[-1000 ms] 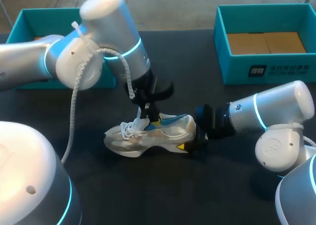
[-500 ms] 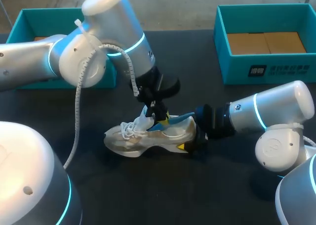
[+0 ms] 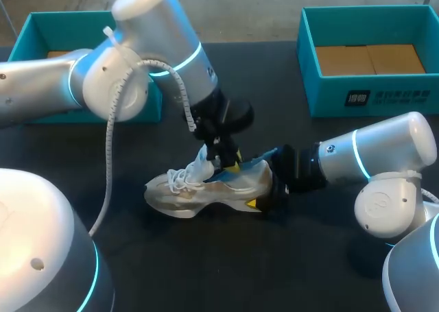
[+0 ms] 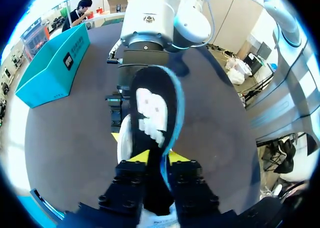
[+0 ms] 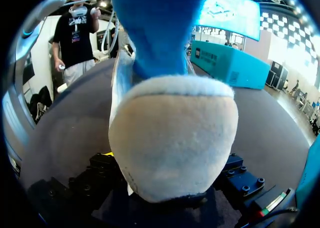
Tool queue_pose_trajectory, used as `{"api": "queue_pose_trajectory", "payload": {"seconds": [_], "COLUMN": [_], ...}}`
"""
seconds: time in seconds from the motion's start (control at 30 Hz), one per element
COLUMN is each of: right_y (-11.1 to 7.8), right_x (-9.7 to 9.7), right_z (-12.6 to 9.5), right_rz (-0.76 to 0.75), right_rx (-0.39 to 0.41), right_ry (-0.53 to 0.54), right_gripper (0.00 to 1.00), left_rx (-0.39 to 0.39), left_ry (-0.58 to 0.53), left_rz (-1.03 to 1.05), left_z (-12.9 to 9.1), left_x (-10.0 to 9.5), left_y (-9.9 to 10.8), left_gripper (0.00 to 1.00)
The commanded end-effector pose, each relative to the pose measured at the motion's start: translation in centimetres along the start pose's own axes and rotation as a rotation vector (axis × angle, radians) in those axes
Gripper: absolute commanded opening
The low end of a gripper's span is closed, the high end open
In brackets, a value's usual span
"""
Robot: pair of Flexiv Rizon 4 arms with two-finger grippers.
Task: Take the shoe out of the shoebox, open the shoe tongue, remove and reinsert the insole, then place the shoe into the shoebox
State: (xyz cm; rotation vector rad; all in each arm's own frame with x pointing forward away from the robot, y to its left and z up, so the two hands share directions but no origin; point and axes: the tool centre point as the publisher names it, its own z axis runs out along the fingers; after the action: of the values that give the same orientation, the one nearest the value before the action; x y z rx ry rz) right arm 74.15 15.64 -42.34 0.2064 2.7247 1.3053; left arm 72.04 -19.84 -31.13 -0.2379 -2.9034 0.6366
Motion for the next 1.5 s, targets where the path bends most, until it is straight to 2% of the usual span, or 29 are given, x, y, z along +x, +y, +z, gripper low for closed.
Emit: {"api": "queue_pose_trajectory", "payload": {"seconds": [0.03,0.13,0.57,0.6,0.63,0.77,0.93,1.07,1.1,1.27,1.3,1.4,1.47,1.5], "right_y": [0.0,0.0,0.0,0.0,0.0,0.0,0.0,0.0,0.0,0.0,0.0,0.0,0.0,0.0], "right_x": [0.2,0.2,0.2,0.2,0.2,0.2,0.2,0.2,0.2,0.2,0.2,0.2,0.2,0.2], "right_z": [0.1,0.1,0.1,0.1,0.1,0.1,0.1,0.1,0.1,0.1,0.1,0.1,0.1,0.1], "right_rz": [0.0,0.0,0.0,0.0,0.0,0.0,0.0,0.0,0.0,0.0,0.0,0.0,0.0,0.0], "right_rx": [0.007,0.007,0.007,0.007,0.007,0.007,0.007,0.007,0.007,0.007,0.007,0.007,0.007,0.007], "right_ry": [-0.003,-0.003,-0.003,-0.003,-0.003,-0.003,-0.003,-0.003,-0.003,-0.003,-0.003,-0.003,-0.003,-0.003], "right_gripper": [0.0,0.0,0.0,0.0,0.0,0.0,0.0,0.0,0.0,0.0,0.0,0.0,0.0,0.0], "left_rx": [0.02,0.03,0.079,0.079,0.082,0.102,0.113,0.114,0.112,0.117,0.127,0.14,0.153,0.155], "left_ry": [-0.01,-0.054,-0.159,-0.167,-0.191,-0.262,-0.254,-0.242,-0.251,-0.311,-0.327,-0.375,-0.399,-0.4], "left_rz": [0.017,0.034,0.081,0.079,0.076,0.077,0.066,0.076,0.079,0.078,0.083,0.089,0.093,0.092], "left_z": [-0.1,-0.5,-1.0,-0.9,-0.6,-0.1,0.5,0.6,0.6,0.8,0.8,0.7,0.8,0.9], "left_x": [0.5,1.0,2.1,2.0,1.8,1.7,1.7,2.4,2.4,2.3,2.3,2.3,2.3,2.2], "left_y": [0.2,0.2,0.1,0.0,0.0,-0.3,-0.7,-0.8,-0.8,-0.8,-0.8,-1.0,-1.1,-1.2], "left_gripper": [0.67,0.7,0.65,0.62,0.5,0.43,0.47,0.52,0.55,0.55,0.57,0.74,0.76,0.8]}}
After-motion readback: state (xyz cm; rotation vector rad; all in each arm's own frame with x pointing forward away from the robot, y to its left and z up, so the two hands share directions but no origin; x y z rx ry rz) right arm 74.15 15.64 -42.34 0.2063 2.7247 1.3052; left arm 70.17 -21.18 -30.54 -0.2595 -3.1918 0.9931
